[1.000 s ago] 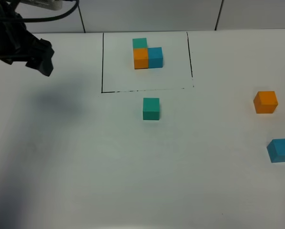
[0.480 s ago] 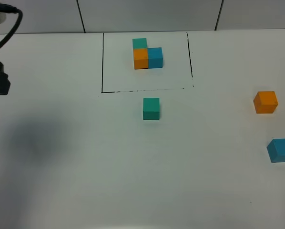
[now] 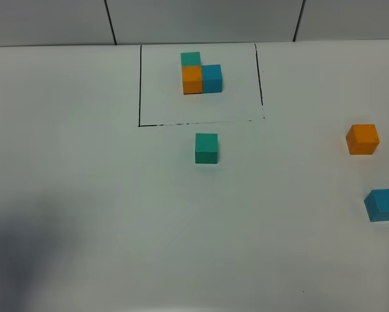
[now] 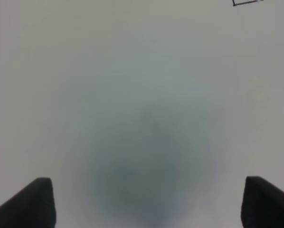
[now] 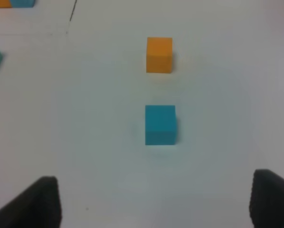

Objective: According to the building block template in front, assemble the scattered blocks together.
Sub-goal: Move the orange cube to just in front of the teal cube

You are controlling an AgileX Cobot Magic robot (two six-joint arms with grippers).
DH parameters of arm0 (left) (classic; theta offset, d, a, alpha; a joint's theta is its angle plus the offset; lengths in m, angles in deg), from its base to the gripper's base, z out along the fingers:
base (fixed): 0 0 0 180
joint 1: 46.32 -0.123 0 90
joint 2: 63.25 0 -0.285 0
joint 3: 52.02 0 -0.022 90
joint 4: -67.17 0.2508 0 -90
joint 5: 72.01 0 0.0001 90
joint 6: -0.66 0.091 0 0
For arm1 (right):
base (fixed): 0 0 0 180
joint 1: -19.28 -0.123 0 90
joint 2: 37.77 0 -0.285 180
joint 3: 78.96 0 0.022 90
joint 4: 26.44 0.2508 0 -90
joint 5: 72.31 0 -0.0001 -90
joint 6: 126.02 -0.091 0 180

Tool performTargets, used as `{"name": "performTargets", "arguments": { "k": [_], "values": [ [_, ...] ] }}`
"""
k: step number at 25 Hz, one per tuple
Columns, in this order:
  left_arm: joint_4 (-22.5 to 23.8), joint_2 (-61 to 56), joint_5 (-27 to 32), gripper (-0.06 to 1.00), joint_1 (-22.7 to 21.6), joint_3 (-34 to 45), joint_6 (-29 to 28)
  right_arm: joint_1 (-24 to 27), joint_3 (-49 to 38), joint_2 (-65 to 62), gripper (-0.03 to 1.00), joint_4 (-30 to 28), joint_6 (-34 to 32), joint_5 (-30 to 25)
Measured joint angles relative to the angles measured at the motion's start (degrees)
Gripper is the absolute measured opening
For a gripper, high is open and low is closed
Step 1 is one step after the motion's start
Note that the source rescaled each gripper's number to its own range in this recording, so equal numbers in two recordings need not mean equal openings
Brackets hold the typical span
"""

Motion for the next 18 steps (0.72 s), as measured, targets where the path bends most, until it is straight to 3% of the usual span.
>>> {"name": "performTargets", "arguments": {
  "k": [12, 18],
  "values": [
    [-1.4, -23.9, -0.3, 0.73, 0.0, 15.0, -3.2, 0.0, 0.0, 0.0, 0.65, 0.0, 0.0, 0.0],
    [-3.1, -33.5, 0.1, 0.72, 0.0, 17.6, -3.3, 0.0, 0.0, 0.0, 0.65, 0.1, 0.0, 0.0]
  ]
}}
